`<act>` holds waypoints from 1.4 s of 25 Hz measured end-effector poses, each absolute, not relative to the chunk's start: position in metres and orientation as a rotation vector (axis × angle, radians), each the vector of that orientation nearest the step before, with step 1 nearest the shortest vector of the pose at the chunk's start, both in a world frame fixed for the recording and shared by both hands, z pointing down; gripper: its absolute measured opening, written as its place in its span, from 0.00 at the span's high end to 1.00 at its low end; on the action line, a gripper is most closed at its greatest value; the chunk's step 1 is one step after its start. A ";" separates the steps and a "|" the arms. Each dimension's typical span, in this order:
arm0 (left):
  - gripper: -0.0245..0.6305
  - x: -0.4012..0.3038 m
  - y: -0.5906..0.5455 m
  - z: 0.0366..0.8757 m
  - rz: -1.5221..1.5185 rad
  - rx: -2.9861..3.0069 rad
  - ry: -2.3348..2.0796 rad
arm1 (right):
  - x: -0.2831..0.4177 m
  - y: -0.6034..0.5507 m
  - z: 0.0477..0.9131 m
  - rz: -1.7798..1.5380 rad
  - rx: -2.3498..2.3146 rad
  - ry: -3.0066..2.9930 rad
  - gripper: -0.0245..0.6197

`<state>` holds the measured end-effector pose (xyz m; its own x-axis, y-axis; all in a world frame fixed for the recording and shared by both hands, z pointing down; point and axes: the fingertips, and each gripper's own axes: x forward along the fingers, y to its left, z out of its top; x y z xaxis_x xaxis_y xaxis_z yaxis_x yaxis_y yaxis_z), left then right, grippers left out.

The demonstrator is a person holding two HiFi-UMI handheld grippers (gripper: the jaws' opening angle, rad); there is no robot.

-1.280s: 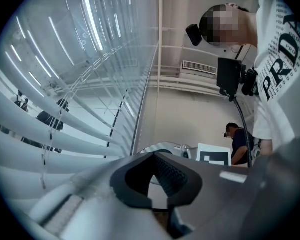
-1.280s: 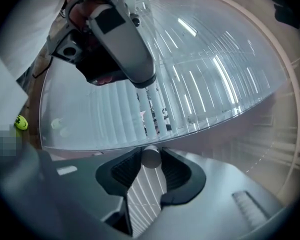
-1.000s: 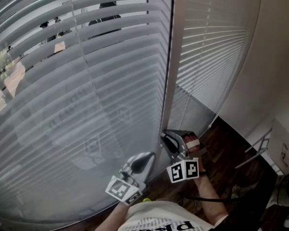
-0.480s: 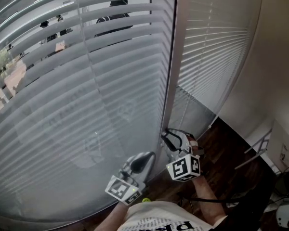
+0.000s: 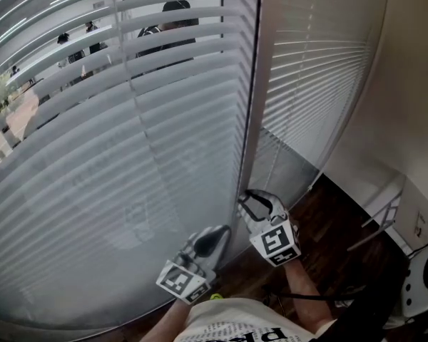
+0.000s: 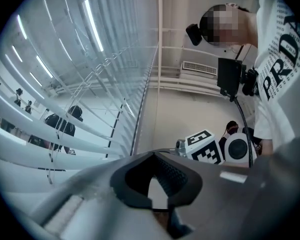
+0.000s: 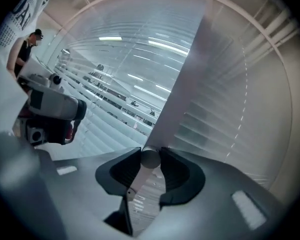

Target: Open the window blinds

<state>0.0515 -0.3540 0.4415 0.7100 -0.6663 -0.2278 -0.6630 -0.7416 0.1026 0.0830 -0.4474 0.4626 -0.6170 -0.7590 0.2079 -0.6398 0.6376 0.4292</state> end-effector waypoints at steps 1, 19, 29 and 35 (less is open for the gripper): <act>0.97 0.051 -0.354 0.445 -0.395 2.892 -1.124 | 0.083 -0.448 0.466 -0.425 1.114 -2.504 0.76; 0.97 0.051 -0.354 0.426 -0.391 2.881 -1.113 | 0.088 -0.450 0.443 0.011 1.181 -2.765 0.76; 0.97 0.052 -0.356 0.426 -0.392 2.880 -1.104 | 0.089 -0.450 0.443 0.123 1.209 -2.829 0.76; 0.97 0.052 -0.357 0.425 -0.393 2.885 -1.100 | 0.086 -0.445 0.440 -0.124 1.129 -2.748 0.76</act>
